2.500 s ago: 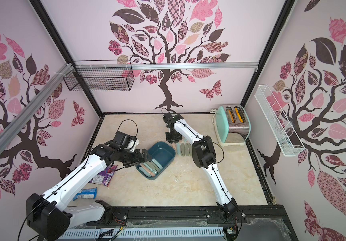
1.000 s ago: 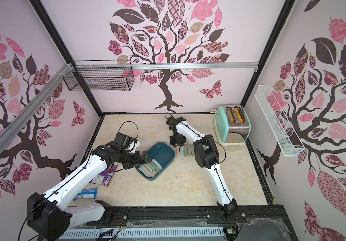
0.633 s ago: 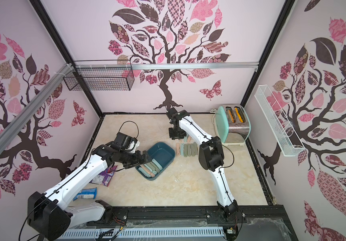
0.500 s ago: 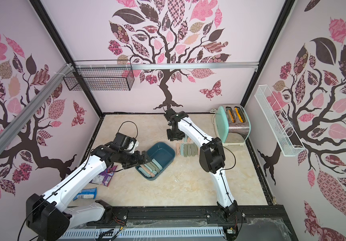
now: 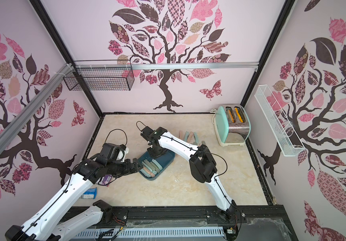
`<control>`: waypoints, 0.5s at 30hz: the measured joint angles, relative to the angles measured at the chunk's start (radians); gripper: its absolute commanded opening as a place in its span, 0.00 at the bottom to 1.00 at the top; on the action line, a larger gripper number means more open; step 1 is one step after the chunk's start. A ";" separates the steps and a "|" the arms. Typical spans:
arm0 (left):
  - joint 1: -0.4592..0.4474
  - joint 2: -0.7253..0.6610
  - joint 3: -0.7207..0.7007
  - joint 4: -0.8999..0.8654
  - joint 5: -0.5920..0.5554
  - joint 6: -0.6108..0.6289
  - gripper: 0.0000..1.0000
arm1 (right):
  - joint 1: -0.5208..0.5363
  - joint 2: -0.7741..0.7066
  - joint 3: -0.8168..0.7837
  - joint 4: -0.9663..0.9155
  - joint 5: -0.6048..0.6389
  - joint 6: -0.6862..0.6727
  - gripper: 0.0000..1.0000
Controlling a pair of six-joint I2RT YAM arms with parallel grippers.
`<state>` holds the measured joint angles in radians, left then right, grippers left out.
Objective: Take the fruit knife out of the storage box
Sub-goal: Pick up the fruit knife from the storage box.
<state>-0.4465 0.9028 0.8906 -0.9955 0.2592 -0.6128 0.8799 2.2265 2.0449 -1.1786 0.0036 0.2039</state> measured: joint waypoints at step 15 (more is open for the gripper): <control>0.000 -0.053 -0.029 -0.063 -0.019 -0.027 0.98 | 0.006 0.154 0.042 0.008 -0.009 -0.005 0.39</control>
<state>-0.4465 0.8497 0.8619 -1.0584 0.2401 -0.6403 0.8864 2.3802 2.0872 -1.1709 -0.0055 0.1989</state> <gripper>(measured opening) 0.984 0.375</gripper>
